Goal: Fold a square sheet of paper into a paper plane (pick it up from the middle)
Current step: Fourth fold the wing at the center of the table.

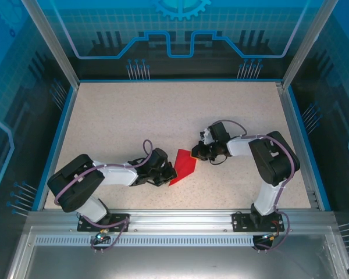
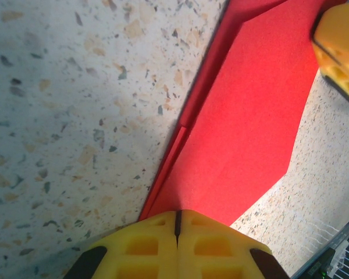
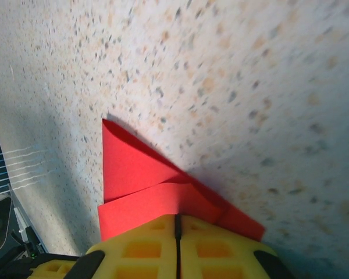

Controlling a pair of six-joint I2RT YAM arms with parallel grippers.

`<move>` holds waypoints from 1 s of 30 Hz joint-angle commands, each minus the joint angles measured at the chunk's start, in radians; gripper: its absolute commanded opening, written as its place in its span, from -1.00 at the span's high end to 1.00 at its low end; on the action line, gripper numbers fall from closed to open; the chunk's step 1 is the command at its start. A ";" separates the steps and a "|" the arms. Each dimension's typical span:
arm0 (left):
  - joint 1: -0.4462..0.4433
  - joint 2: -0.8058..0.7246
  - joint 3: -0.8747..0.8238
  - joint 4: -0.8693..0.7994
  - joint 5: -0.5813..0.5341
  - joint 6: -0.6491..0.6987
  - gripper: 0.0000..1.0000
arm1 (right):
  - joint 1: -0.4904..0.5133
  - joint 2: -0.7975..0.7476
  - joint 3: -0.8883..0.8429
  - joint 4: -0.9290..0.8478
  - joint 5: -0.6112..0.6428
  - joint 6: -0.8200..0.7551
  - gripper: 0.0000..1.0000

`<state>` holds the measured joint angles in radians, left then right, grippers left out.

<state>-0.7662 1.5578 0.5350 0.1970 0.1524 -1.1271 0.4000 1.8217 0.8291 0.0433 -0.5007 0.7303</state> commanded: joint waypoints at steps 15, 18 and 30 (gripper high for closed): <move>-0.004 0.051 -0.057 -0.221 -0.083 0.017 0.93 | -0.016 -0.153 0.036 -0.155 0.115 -0.064 0.80; -0.004 0.044 -0.056 -0.226 -0.084 0.018 0.93 | 0.018 -0.197 -0.003 -0.131 0.122 -0.048 0.79; -0.003 0.042 -0.044 -0.220 -0.082 0.018 0.91 | 0.256 -0.092 -0.091 0.126 0.064 0.141 0.86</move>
<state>-0.7681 1.5539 0.5381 0.1894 0.1459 -1.1240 0.6319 1.6867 0.7628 0.0910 -0.4301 0.8055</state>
